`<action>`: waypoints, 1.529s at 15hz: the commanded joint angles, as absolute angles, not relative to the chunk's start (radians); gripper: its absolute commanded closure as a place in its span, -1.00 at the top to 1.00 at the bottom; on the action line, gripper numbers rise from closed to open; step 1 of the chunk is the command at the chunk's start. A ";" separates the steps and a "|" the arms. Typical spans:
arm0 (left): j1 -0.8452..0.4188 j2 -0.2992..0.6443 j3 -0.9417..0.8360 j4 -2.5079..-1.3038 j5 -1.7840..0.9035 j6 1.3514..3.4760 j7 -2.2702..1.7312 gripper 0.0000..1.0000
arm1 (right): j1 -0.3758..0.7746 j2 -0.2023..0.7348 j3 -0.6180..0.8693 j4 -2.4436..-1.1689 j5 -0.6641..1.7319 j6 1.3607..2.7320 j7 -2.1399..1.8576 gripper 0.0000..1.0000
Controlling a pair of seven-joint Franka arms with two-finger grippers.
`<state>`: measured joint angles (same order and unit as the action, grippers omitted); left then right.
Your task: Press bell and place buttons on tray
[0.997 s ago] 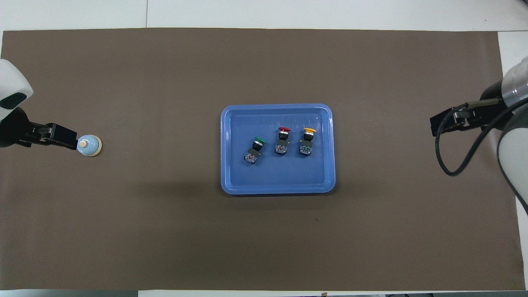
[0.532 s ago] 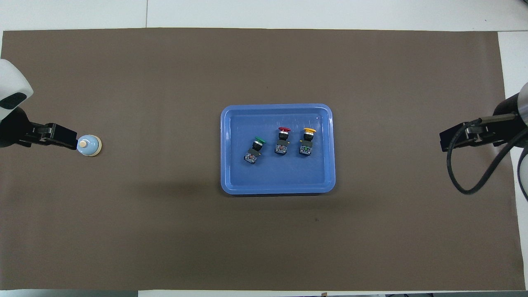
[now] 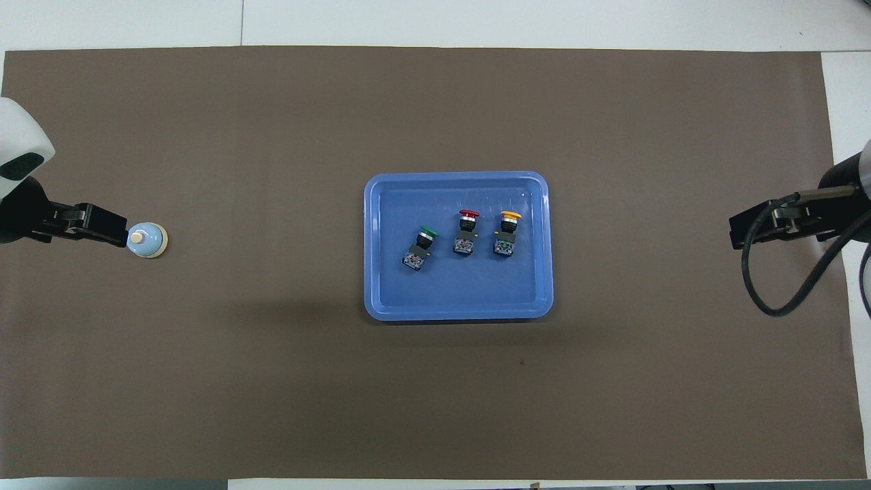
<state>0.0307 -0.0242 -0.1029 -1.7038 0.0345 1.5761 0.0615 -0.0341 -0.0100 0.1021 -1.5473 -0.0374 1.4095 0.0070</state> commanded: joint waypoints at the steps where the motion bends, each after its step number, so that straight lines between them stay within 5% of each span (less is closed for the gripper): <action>1: 0.023 -0.031 -0.095 -1.703 0.035 1.563 0.052 1.00 | -0.055 -0.018 0.107 -1.559 0.000 1.413 -0.006 1.00; 15: 0.023 -0.032 -0.095 -1.706 0.035 1.552 0.048 1.00 | -0.052 -0.028 0.109 -1.569 -0.005 1.411 -0.006 1.00; 16: 0.021 -0.037 -0.094 -1.709 0.035 1.560 0.048 0.72 | -0.052 -0.028 0.107 -1.569 -0.005 1.411 -0.006 1.00; 18: 0.049 -0.060 -0.094 -1.761 0.035 1.589 0.054 -0.56 | -0.052 -0.028 0.109 -1.569 -0.005 1.411 -0.006 1.00; 19: 0.081 -0.077 -0.095 -1.810 0.035 1.644 0.057 -1.00 | -0.052 -0.028 0.109 -1.569 -0.005 1.411 -0.006 1.00; 23: 0.155 -0.085 -0.095 -1.975 0.035 1.857 0.071 -1.00 | -0.052 -0.028 0.109 -1.569 -0.005 1.411 -0.006 1.00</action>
<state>0.1117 -0.0530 -0.0920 -1.8611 0.0345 1.7445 0.0588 -0.0341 -0.0103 0.1003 -1.5474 -0.0258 1.4096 0.0070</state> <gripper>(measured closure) 0.780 0.000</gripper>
